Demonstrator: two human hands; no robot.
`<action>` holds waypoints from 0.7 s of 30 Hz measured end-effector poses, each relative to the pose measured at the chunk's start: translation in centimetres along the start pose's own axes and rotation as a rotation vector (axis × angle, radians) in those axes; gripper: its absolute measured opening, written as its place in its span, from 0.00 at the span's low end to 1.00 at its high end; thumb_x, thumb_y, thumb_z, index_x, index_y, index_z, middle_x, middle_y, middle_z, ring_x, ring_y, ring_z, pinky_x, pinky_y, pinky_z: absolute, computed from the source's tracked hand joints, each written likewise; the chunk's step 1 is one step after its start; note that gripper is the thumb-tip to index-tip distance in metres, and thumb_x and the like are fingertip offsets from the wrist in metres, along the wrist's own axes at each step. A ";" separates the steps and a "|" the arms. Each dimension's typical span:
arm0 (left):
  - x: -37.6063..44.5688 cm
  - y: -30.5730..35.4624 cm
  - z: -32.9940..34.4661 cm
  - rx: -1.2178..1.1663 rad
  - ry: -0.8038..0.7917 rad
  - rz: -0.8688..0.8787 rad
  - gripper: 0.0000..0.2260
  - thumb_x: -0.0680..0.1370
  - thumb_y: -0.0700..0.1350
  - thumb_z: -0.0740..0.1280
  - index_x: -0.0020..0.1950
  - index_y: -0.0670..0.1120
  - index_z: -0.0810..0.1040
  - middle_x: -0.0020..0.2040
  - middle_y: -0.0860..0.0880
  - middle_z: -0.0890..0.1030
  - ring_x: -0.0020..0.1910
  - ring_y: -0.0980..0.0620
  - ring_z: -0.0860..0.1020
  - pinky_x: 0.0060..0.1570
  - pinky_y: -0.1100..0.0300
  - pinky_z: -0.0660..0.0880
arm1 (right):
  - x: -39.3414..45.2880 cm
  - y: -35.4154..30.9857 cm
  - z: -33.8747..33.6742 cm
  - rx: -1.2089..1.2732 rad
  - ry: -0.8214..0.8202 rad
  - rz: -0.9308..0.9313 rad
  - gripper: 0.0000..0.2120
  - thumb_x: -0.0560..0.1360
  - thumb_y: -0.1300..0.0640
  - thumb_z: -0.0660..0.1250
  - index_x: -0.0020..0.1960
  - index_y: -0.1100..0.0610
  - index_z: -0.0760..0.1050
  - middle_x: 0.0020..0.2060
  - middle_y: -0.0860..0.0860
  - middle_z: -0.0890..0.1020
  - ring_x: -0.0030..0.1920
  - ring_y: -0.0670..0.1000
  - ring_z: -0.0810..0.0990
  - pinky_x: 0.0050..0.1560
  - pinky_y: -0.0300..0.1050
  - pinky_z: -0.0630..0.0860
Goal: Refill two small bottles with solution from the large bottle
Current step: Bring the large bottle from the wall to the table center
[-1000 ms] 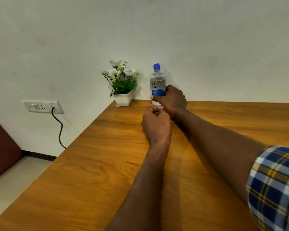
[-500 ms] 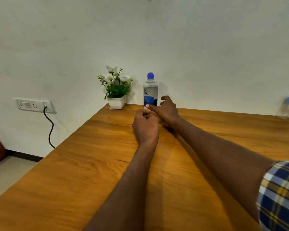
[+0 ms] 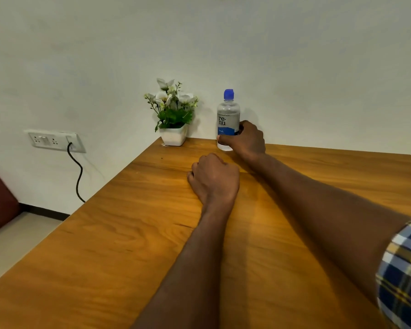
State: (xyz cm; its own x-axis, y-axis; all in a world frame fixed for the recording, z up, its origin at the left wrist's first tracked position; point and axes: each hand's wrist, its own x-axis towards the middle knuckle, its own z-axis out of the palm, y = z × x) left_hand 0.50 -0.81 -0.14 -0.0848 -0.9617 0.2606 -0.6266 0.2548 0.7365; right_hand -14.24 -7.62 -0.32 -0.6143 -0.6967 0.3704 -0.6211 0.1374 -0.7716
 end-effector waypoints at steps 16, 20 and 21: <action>-3.6 3.1 0.0 -0.483 0.065 0.147 0.12 0.83 0.41 0.62 0.62 0.44 0.83 0.55 0.47 0.85 0.53 0.51 0.82 0.48 0.63 0.75 | -13.8 2.1 -14.2 -0.054 -0.057 -0.007 0.38 0.67 0.40 0.81 0.72 0.53 0.75 0.64 0.49 0.83 0.52 0.42 0.79 0.41 0.27 0.68; -5.9 4.6 -0.2 -0.666 -0.048 0.184 0.13 0.85 0.42 0.59 0.59 0.43 0.82 0.50 0.48 0.85 0.51 0.51 0.81 0.48 0.60 0.76 | -17.2 2.4 -16.6 -0.044 -0.062 -0.009 0.37 0.68 0.40 0.81 0.72 0.52 0.74 0.65 0.49 0.82 0.55 0.43 0.78 0.43 0.28 0.68; -6.5 4.9 -0.5 -0.704 -0.078 0.198 0.13 0.85 0.43 0.58 0.59 0.43 0.82 0.49 0.48 0.85 0.51 0.51 0.82 0.51 0.57 0.78 | -18.0 2.5 -17.1 -0.028 -0.060 -0.003 0.37 0.68 0.40 0.81 0.72 0.52 0.74 0.65 0.48 0.82 0.55 0.43 0.78 0.43 0.28 0.68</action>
State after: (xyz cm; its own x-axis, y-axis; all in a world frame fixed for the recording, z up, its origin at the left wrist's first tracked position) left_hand -1.59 6.70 2.09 -0.2161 -0.8886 0.4045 0.0496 0.4038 0.9135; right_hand -13.08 17.30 -0.07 -0.5826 -0.7378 0.3409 -0.6371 0.1542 -0.7552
